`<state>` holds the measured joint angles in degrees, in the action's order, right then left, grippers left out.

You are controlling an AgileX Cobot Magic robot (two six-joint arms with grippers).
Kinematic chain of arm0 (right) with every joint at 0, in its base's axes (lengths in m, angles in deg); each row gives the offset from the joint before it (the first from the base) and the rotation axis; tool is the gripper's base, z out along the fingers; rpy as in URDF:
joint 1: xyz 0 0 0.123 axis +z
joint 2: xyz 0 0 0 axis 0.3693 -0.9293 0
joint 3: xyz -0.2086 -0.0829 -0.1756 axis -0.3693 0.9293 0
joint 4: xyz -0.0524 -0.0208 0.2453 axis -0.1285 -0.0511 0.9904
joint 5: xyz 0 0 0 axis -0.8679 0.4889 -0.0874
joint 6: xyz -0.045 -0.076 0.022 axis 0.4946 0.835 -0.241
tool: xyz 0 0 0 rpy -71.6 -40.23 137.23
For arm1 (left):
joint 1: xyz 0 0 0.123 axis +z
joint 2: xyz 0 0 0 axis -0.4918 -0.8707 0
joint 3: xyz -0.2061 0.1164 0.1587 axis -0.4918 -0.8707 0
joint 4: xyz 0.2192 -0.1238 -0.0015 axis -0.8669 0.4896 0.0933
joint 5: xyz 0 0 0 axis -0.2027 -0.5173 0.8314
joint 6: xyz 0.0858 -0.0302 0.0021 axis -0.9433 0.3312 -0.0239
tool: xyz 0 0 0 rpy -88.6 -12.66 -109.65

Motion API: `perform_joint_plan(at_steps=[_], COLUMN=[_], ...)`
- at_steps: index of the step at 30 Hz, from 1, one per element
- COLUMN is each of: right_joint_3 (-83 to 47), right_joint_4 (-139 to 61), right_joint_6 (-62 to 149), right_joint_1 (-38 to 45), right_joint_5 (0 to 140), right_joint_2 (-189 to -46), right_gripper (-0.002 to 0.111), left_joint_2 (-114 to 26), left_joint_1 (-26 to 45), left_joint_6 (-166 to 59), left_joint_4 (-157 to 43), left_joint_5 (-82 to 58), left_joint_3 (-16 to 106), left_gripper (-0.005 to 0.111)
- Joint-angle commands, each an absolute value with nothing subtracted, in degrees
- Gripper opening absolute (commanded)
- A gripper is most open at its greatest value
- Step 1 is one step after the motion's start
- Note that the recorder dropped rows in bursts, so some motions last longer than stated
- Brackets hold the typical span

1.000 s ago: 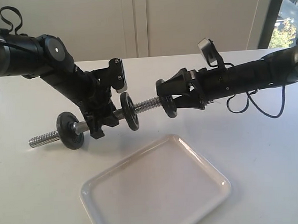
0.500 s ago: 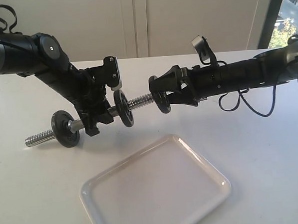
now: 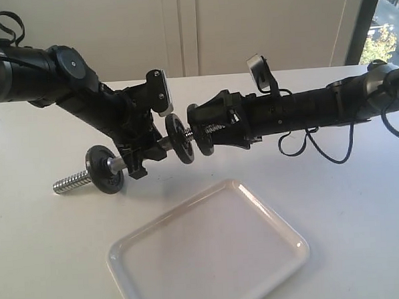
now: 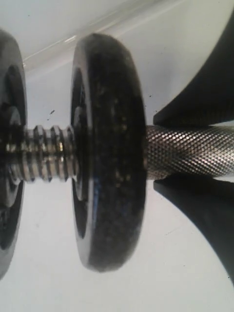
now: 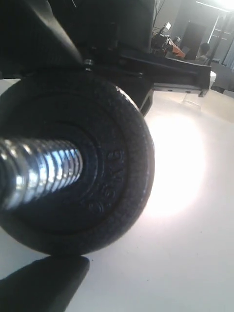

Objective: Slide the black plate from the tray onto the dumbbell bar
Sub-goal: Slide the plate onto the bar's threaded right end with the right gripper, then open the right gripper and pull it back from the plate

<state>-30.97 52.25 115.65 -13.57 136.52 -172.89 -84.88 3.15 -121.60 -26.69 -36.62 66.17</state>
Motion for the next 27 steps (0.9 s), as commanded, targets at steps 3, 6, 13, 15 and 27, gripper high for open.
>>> perform_joint_plan(at_steps=[3, 6, 13, 15, 27], right_joint_3=[-31.6, -31.6, -31.6, -31.6, -31.6], right_joint_4=[57.8, 57.8, 57.8, 57.6, 57.1], right_joint_6=[116.3, 116.6, 118.5, 118.5, 118.4], right_joint_1=[-13.1, -11.3, -9.0, -9.0, -14.3], right_joint_5=[139.8, 139.8, 138.8, 137.9, 137.1], right_joint_2=[-172.2, -172.2, -172.2, -172.2, -172.2], right_gripper=[0.03, 0.066, 0.091, 0.105, 0.105], left_joint_2=[-81.9, -81.9, -81.9, -81.9, -82.0], left_joint_1=[3.0, 3.0, 3.0, 3.0, 3.0], left_joint_6=[-121.4, -121.6, -121.8, -121.8, -121.8], left_joint_4=[-21.5, -21.5, -21.5, -21.5, -21.5], left_joint_5=[-34.2, -34.2, -34.2, -34.2, -33.8], left_joint_3=[67.7, 67.7, 67.7, 67.7, 67.7], left_gripper=[0.0, 0.0, 0.0, 0.0, 0.0])
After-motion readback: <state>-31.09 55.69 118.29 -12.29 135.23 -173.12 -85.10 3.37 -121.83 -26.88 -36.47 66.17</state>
